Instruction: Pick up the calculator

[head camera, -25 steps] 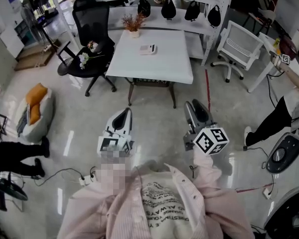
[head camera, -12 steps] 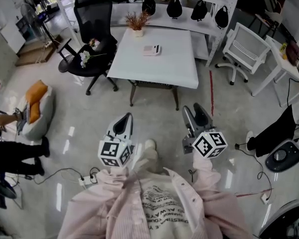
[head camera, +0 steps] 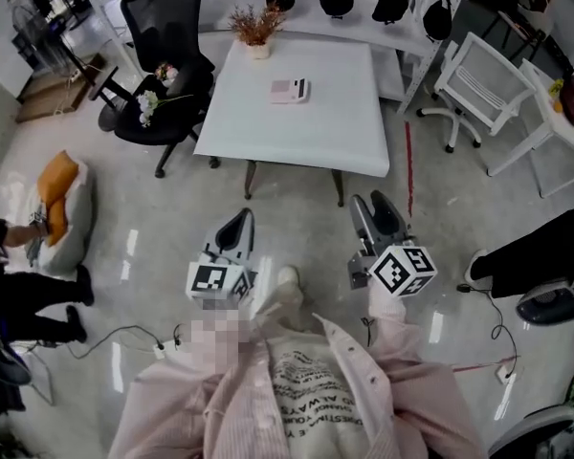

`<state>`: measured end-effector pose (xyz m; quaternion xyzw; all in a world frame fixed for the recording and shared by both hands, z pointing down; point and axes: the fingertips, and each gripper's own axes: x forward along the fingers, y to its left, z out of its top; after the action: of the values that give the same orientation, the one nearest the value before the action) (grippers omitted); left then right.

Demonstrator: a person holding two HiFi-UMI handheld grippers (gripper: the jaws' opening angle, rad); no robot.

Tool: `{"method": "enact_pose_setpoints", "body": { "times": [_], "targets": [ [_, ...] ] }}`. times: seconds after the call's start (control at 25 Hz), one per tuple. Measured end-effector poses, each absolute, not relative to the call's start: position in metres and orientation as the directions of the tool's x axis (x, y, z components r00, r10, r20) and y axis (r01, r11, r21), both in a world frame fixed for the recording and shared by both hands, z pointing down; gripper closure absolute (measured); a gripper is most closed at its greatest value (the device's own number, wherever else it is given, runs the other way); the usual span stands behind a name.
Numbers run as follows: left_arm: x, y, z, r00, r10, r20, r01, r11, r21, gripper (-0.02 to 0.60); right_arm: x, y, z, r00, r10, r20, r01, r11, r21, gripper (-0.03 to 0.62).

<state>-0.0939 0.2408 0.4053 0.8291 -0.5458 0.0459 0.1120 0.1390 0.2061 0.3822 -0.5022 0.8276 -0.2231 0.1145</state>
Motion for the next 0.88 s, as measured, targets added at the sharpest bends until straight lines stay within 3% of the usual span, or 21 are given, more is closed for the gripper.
{"method": "enact_pose_setpoints", "body": {
  "times": [0.36,0.88],
  "targets": [
    [-0.105,0.164,0.419,0.435,-0.876,0.209,-0.898,-0.407,0.166,0.58,0.123,0.139,0.397,-0.452,-0.889,0.071,-0.787,0.359,-0.502,0.391],
    [-0.111,0.091,0.411,0.483,-0.856,0.186,-0.874,-0.458,0.16,0.58,0.128,0.082,0.392,-0.39,-0.921,0.027,-0.77,0.31,-0.558,0.391]
  ]
}}
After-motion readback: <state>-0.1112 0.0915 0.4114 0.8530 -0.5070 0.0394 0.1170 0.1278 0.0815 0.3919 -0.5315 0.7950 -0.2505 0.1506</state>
